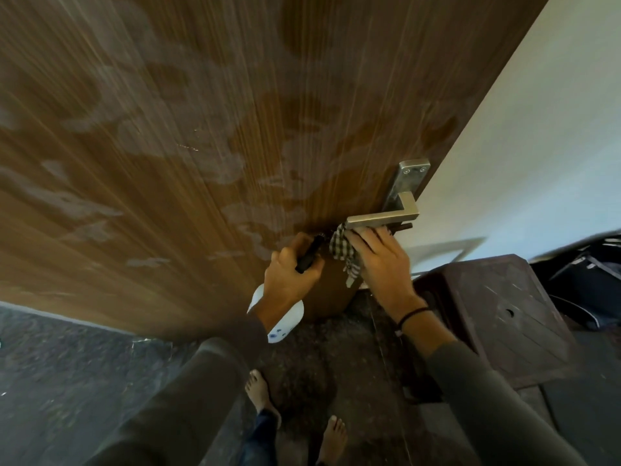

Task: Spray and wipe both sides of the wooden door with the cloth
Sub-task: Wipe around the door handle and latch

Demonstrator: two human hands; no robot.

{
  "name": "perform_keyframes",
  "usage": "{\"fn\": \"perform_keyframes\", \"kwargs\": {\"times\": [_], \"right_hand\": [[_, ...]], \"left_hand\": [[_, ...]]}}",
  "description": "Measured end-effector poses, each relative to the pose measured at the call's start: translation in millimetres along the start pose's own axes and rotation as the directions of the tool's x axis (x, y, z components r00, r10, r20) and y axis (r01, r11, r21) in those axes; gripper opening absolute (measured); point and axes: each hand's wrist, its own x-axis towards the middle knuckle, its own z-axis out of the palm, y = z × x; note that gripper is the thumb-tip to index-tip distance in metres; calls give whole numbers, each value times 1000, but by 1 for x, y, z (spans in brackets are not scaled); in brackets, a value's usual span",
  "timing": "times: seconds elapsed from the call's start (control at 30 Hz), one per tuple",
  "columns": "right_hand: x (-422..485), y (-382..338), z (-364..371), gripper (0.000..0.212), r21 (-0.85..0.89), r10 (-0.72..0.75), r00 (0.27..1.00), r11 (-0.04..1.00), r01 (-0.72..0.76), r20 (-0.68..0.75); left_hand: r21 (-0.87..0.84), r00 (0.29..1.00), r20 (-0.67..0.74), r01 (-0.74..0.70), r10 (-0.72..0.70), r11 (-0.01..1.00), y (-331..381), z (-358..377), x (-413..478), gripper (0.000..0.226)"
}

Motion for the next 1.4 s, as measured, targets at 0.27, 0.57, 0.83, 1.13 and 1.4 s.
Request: {"fn": "perform_keyframes", "kwargs": {"times": [0.27, 0.57, 0.83, 1.13, 1.4], "right_hand": [[2, -36, 1, 72, 120, 297, 955, 947, -298, 29], [-5, -50, -14, 44, 299, 111, 972, 953, -45, -209], [36, -96, 5, 33, -189, -74, 996, 980, 62, -54], [30, -76, 28, 15, -191, -429, 903, 886, 423, 14], [-12, -7, 17, 46, -48, -448, 894, 893, 447, -20]], "left_hand": [[47, 999, -46, 28, -26, 999, 1, -1, -6, 53], [14, 980, -76, 186, -184, 982, -36, -21, -31, 44], [-56, 974, -160, 151, -158, 987, -36, -53, -38, 52], [-137, 965, -211, 128, -155, 982, -18, -51, -42, 34], [-157, 981, -164, 76, -102, 985, -10, -46, -49, 29]]}}
